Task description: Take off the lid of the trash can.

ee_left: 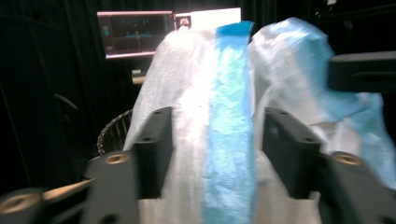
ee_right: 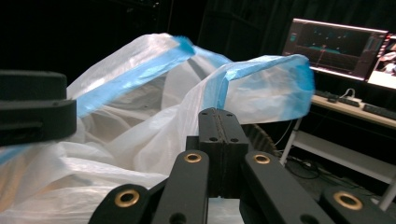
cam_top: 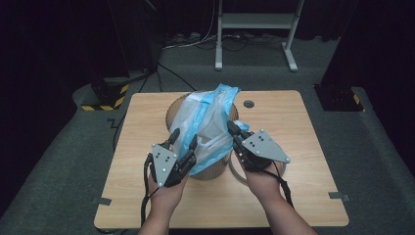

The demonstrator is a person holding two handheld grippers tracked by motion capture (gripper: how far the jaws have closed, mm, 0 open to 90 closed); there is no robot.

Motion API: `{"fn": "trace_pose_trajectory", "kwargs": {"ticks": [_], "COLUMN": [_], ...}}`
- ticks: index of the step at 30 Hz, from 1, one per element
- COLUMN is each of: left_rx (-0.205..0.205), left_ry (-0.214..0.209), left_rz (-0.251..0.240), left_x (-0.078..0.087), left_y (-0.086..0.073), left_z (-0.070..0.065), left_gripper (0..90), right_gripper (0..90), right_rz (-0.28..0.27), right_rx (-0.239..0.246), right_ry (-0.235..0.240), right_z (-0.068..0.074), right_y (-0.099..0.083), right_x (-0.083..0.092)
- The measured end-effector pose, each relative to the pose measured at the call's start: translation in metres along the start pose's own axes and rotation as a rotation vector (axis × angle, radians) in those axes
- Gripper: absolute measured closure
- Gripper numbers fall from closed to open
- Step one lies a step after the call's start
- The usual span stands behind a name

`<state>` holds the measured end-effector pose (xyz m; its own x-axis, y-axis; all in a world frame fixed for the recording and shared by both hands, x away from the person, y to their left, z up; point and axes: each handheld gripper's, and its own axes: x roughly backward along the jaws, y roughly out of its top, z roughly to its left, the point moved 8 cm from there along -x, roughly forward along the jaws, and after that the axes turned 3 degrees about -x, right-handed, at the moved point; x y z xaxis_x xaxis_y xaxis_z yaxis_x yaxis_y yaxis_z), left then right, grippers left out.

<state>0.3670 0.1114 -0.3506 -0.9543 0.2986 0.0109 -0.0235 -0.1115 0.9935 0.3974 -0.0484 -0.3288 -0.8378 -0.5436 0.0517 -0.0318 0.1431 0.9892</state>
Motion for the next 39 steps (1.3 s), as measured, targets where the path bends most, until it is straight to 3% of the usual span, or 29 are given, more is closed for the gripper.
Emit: {"fn": "trace_pose_trajectory", "kwargs": {"ticks": [2,4,6,9,12,16,19,21,22,25,28,31,34,36,39], "left_rx": [0.017,0.034,0.067,0.114,0.148,0.177,0.172,0.157,0.158,0.165,0.131,0.113,0.102,0.11,0.123], "left_ry": [0.039,0.092,0.141,0.19,0.187,0.13,0.095,0.068,0.061,0.044,0.022,-0.007,0.0,0.008,0.019], "left_rz": [-0.019,-0.041,-0.043,0.003,0.078,0.182,0.225,0.226,0.213,0.184,0.165,0.144,0.121,0.106,0.088], "left_x": [0.003,0.008,0.012,0.011,0.001,-0.015,-0.021,-0.019,-0.016,-0.005,0.003,0.01,0.016,0.02,0.025], "left_y": [-0.001,-0.001,-0.006,-0.024,-0.053,-0.094,-0.112,-0.118,-0.118,-0.114,-0.109,-0.104,-0.1,-0.097,-0.092], "left_z": [0.01,0.026,0.047,0.074,0.084,0.075,0.063,0.054,0.05,0.041,0.029,0.016,0.012,0.014,0.018], "left_gripper": [79.7,89.1,89.6,89.6,89.6,89.6,89.6,89.5,89.5,89.3,88.0,85.1,78.7,72.8,62.8], "right_gripper": [89.9,89.9,90.0,90.0,90.0,90.0,89.9,89.9,89.6,76.9,70.4,70.5,72.3,72.8,73.2], "right_rz": [-0.006,-0.003,0.005,0.033,0.085,0.151,0.19,0.2,0.203,0.179,0.139,0.118,0.127,0.143,0.166], "right_rx": [-0.002,-0.01,-0.03,-0.055,-0.094,-0.117,-0.109,-0.105,-0.102,-0.095,-0.088,-0.093,-0.077,-0.066,-0.05], "right_ry": [-0.013,-0.035,-0.065,-0.107,-0.142,-0.161,-0.167,-0.16,-0.155,-0.159,-0.158,-0.137,-0.099,-0.087,-0.095], "right_z": [-0.006,-0.016,-0.03,-0.049,-0.067,-0.08,-0.084,-0.084,-0.083,-0.082,-0.078,-0.069,-0.053,-0.044,-0.042], "right_y": [0.0,-0.002,-0.006,-0.017,-0.036,-0.058,-0.066,-0.066,-0.066,-0.059,-0.05,-0.047,-0.055,-0.061,-0.069], "right_x": [0.001,0.002,0.001,-0.005,-0.016,-0.035,-0.052,-0.06,-0.062,-0.055,-0.036,-0.016,-0.002,-0.001,-0.013]}}
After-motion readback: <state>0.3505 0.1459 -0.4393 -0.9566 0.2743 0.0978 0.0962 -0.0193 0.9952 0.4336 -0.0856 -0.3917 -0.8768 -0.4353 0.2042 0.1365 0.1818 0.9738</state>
